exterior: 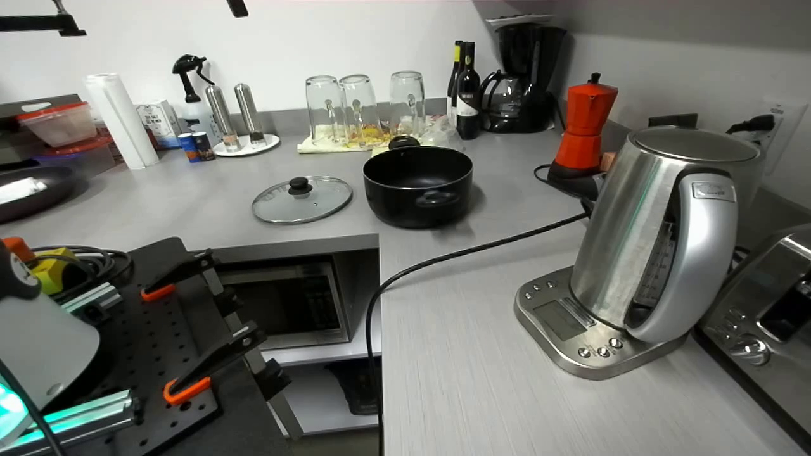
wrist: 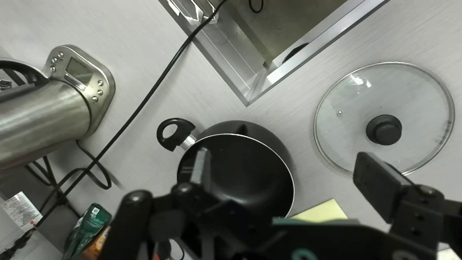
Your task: Put the lid on the pot
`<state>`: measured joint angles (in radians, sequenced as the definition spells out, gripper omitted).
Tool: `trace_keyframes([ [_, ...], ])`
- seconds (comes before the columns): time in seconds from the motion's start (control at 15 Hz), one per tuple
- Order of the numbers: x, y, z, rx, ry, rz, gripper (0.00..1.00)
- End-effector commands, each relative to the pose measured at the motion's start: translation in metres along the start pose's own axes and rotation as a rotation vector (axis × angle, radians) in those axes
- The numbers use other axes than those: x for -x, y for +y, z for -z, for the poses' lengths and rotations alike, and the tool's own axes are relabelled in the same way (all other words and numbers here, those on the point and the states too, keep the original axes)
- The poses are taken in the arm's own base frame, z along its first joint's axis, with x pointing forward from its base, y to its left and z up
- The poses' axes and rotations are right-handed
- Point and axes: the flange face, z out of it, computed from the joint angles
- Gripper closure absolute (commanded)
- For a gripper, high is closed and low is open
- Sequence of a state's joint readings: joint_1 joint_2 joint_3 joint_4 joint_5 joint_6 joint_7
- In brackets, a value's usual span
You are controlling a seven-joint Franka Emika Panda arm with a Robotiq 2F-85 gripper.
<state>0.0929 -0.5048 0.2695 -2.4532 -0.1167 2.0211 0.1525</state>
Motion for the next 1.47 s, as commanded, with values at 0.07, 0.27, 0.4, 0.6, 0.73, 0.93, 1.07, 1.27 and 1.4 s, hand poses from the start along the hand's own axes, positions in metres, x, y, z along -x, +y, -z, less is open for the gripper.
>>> trace_keyframes([
  [0.07, -0.016, -0.015, -0.012, -0.043, -0.027, 0.103, 0.0],
  [0.27, -0.029, -0.028, -0.033, -0.093, -0.067, 0.195, 0.0],
  [0.4, -0.038, -0.035, -0.05, -0.138, -0.094, 0.258, 0.0],
  [0.6, -0.053, -0.045, -0.074, -0.197, -0.139, 0.345, 0.0],
  [0.73, -0.065, -0.054, -0.091, -0.223, -0.168, 0.401, 0.0],
  [0.93, -0.082, -0.07, -0.115, -0.244, -0.208, 0.48, 0.0],
  [1.07, -0.093, -0.084, -0.133, -0.253, -0.232, 0.527, 0.0],
  [1.27, -0.107, -0.109, -0.159, -0.267, -0.257, 0.606, 0.0],
  [1.4, -0.116, -0.125, -0.176, -0.26, -0.264, 0.649, 0.0],
])
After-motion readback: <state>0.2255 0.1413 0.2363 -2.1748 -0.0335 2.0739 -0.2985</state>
